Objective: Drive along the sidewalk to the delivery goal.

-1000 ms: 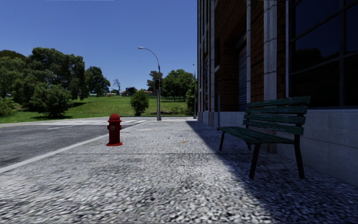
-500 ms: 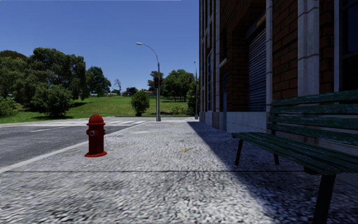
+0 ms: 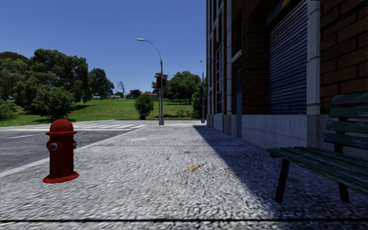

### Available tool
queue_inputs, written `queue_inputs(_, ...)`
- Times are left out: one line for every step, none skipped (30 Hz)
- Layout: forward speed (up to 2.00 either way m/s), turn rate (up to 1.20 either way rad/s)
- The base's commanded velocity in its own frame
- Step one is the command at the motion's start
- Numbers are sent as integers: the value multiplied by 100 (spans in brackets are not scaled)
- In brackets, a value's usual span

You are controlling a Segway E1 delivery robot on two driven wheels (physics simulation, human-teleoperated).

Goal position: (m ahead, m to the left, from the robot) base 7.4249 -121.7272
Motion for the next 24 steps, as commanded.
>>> queue_inputs(200,0)
queue_inputs(200,0)
queue_inputs(200,0)
queue_inputs(200,0)
queue_inputs(200,0)
queue_inputs(200,0)
queue_inputs(200,0)
queue_inputs(200,0)
queue_inputs(200,0)
queue_inputs(200,0)
queue_inputs(200,0)
queue_inputs(200,0)
queue_inputs(200,0)
queue_inputs(200,0)
queue_inputs(200,0)
queue_inputs(200,0)
queue_inputs(200,0)
queue_inputs(200,0)
queue_inputs(200,0)
queue_inputs(200,0)
queue_inputs(200,0)
queue_inputs(200,0)
queue_inputs(200,0)
queue_inputs(200,0)
